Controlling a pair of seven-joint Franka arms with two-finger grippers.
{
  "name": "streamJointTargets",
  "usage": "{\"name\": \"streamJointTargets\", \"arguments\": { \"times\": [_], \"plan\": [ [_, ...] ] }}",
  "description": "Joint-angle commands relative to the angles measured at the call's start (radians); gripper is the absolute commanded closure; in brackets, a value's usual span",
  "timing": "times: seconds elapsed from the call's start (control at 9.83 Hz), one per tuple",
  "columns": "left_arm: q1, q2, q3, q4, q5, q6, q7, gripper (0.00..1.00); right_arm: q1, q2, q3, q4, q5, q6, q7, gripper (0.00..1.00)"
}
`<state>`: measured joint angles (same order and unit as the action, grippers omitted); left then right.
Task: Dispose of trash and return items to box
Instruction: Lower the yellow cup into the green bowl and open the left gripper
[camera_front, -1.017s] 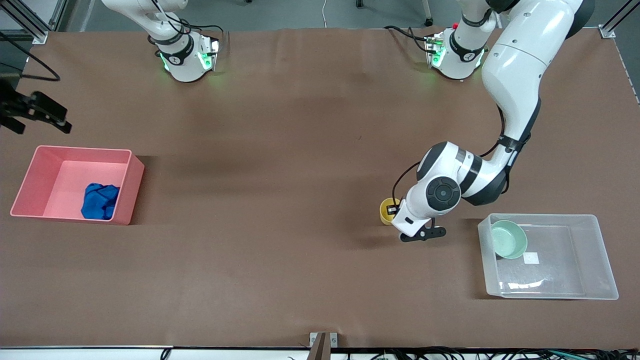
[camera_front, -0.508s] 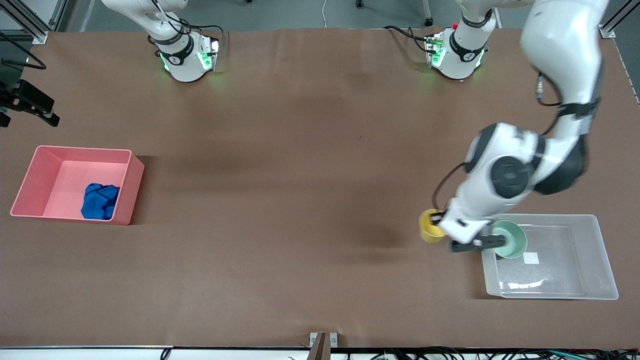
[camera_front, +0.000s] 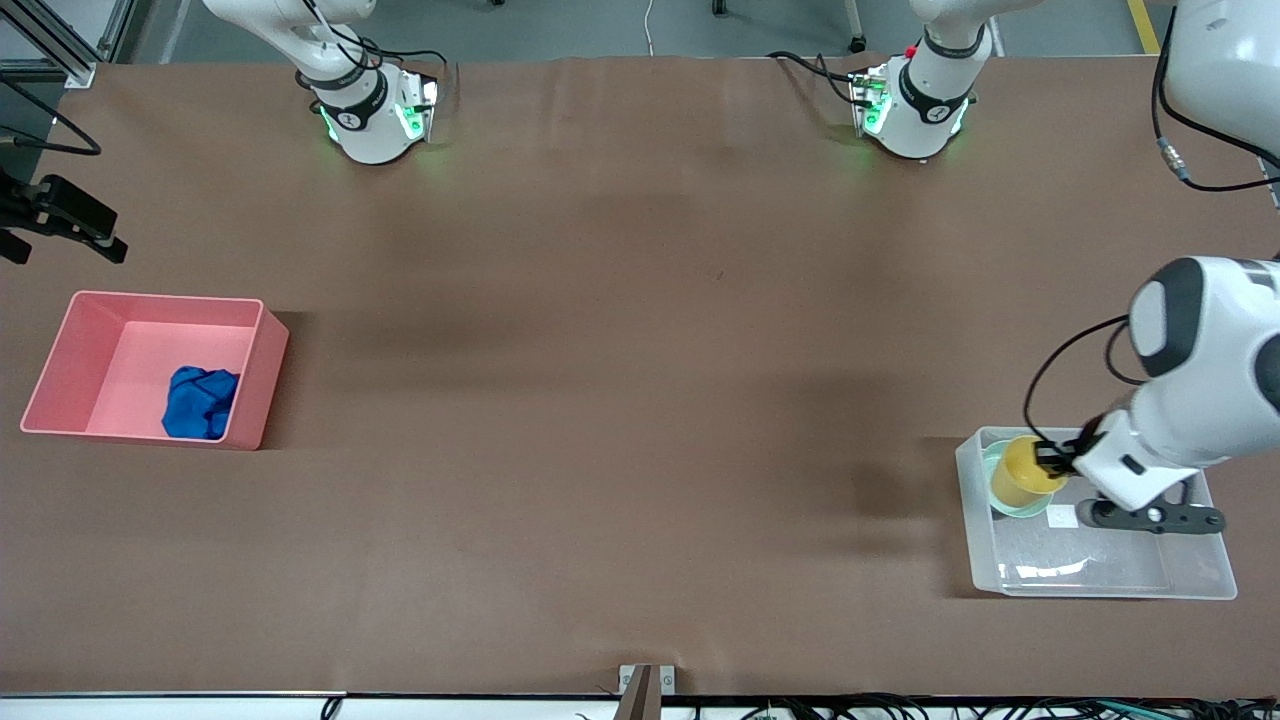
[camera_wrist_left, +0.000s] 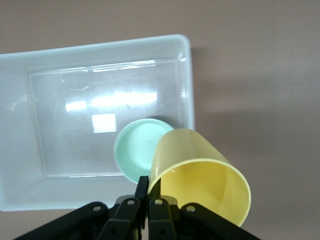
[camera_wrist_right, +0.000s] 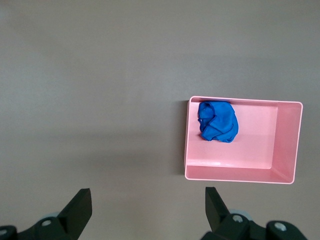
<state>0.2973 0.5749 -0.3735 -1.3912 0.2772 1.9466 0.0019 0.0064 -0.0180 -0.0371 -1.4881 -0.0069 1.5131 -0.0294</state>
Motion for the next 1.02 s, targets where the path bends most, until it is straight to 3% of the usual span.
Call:
{"name": "streamJointTargets", "arguments": {
  "times": [0.0, 0.2, 0.71, 0.81, 0.92],
  "plan": [
    [0.038, 0.084, 0.001, 0.038, 0.008, 0.014, 0.068, 1.0, 0.003, -0.007, -0.003, -0.003, -0.004, -0.007, 0.006, 0.0],
    [0.071, 0.131, 0.001, 0.035, 0.005, 0.081, 0.087, 0.99, 0.003, -0.007, -0.003, -0.003, -0.002, -0.007, 0.006, 0.0],
    [0.086, 0.23, 0.002, 0.028, -0.007, 0.09, 0.067, 0.98, 0.003, -0.007, -0.003, -0.003, -0.002, -0.007, 0.009, 0.0],
    [0.088, 0.244, 0.002, 0.028, -0.006, 0.09, 0.067, 0.95, 0.003, -0.007, -0.003, -0.003, -0.002, -0.008, 0.009, 0.0],
    [0.091, 0.256, 0.002, 0.029, -0.006, 0.09, 0.067, 0.82, 0.003, -0.007, -0.003, -0.003, -0.004, -0.01, 0.009, 0.0]
  ]
}}
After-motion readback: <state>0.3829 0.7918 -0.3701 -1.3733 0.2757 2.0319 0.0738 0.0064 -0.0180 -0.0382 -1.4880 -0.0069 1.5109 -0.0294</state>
